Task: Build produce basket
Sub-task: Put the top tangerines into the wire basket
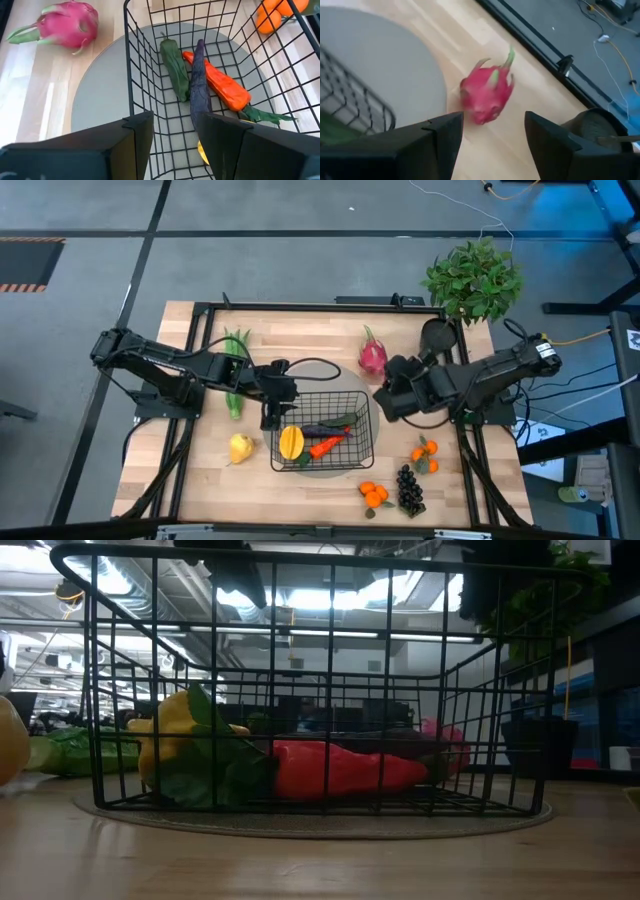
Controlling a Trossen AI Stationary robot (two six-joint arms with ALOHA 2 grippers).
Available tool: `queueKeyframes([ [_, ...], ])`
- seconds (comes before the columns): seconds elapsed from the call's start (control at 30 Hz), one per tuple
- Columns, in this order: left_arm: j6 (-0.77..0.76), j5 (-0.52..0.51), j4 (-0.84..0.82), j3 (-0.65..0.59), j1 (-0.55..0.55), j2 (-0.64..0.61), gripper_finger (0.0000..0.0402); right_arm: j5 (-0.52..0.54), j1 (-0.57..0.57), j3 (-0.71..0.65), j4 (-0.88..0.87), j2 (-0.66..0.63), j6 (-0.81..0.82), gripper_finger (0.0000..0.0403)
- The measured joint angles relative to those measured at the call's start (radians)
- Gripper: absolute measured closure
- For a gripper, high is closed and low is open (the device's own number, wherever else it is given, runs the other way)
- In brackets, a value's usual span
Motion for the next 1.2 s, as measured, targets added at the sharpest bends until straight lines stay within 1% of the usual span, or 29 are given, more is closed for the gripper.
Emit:
queueKeyframes([
  [0.1, 0.02, 0.0, 0.004, 0.0, 0.0, 0.0, 0.0263, -0.001, 0.028, -0.016, -0.003, 0.001, -0.004, 0.0199],
  [0.23, 0.027, -0.003, 0.038, 0.0, 0.0, 0.0, 0.0263, -0.005, 0.036, -0.017, -0.042, 0.001, -0.005, 0.0199],
  [0.3, 0.027, -0.007, 0.059, 0.0, 0.0, 0.0, 0.0263, -0.04, 0.036, -0.017, -0.072, 0.001, 0.013, 0.0199],
  [0.37, 0.027, -0.006, 0.078, 0.0, 0.005, 0.0, 0.0263, -0.13, 0.036, -0.017, -0.096, 0.001, 0.059, 0.0199],
  [0.5, 0.027, -0.008, 0.085, 0.0, 0.02, 0.0, 0.0263, -0.346, 0.049, -0.017, -0.097, 0.001, 0.17, 0.0199],
  [0.63, 0.027, -0.008, 0.084, 0.0, 0.035, 0.0, 0.0263, -0.493, 0.104, -0.017, -0.096, 0.001, 0.276, 0.0199],
  [0.7, 0.028, -0.008, 0.084, 0.0, 0.035, 0.0, 0.0263, -0.542, 0.147, -0.017, -0.095, 0.001, 0.361, 0.0199],
  [0.87, 0.027, -0.007, 0.083, 0.0, 0.035, 0.0, 0.0263, -0.562, 0.278, -0.017, -0.069, 0.015, 0.594, 0.0199],
  [1.0, 0.027, -0.007, 0.083, 0.0, 0.035, 0.0, 0.0263, -0.576, 0.371, -0.017, -0.068, 0.06, 0.752, 0.0199],
  [1.1, 0.027, -0.007, 0.083, 0.0, 0.035, 0.0, 0.0263, -0.615, 0.417, -0.017, -0.058, 0.115, 0.834, 0.0199],
  [1.2, 0.028, -0.007, 0.083, 0.0, 0.035, 0.0, 0.0263, -0.616, 0.439, -0.017, -0.055, 0.184, 0.886, 0.0199],
])
